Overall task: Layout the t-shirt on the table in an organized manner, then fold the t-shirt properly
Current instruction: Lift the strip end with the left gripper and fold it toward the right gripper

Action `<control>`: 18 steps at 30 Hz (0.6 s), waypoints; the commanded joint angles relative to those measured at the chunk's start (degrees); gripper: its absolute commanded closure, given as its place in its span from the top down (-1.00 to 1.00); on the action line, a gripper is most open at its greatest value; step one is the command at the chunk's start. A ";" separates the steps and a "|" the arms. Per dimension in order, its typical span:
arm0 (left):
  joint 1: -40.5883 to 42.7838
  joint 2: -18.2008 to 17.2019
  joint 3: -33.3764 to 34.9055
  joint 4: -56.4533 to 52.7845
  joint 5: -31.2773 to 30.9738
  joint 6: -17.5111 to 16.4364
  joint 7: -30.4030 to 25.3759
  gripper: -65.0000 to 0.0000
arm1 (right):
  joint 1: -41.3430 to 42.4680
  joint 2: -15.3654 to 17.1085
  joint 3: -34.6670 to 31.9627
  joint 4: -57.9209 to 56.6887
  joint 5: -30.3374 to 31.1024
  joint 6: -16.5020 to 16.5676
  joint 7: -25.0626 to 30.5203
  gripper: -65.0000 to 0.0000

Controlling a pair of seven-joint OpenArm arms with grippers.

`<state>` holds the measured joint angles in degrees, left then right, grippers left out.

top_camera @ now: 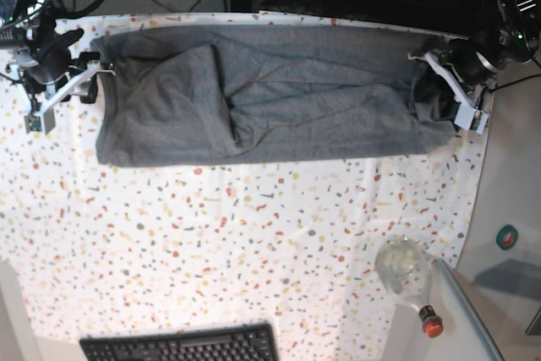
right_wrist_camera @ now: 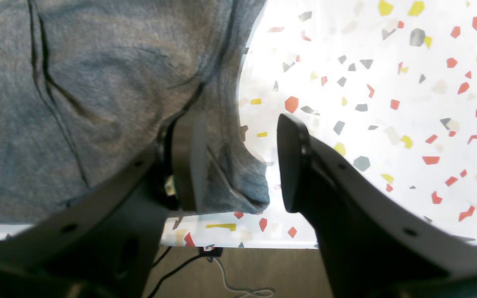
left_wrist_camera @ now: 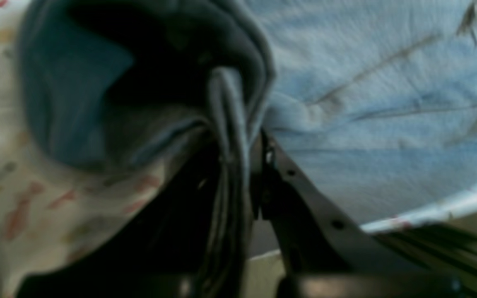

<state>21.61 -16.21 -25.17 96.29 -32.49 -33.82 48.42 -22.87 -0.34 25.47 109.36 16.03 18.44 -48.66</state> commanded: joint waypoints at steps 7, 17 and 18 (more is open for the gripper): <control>-1.43 3.86 13.61 4.76 -1.22 9.08 -1.61 -1.00 | 0.41 0.38 0.15 0.84 0.45 -0.11 0.97 -0.19; -6.53 7.64 24.16 1.42 -1.22 14.26 -1.70 -1.00 | 0.41 0.38 0.15 0.84 0.45 -0.11 0.97 -0.19; -7.14 7.72 24.86 1.34 -1.22 14.26 -1.70 -1.00 | 0.41 0.38 0.15 0.84 0.45 -0.11 0.97 -0.19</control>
<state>15.11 -8.71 -0.32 96.49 -32.53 -19.25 47.88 -22.57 -0.30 25.50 109.36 16.05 18.44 -48.64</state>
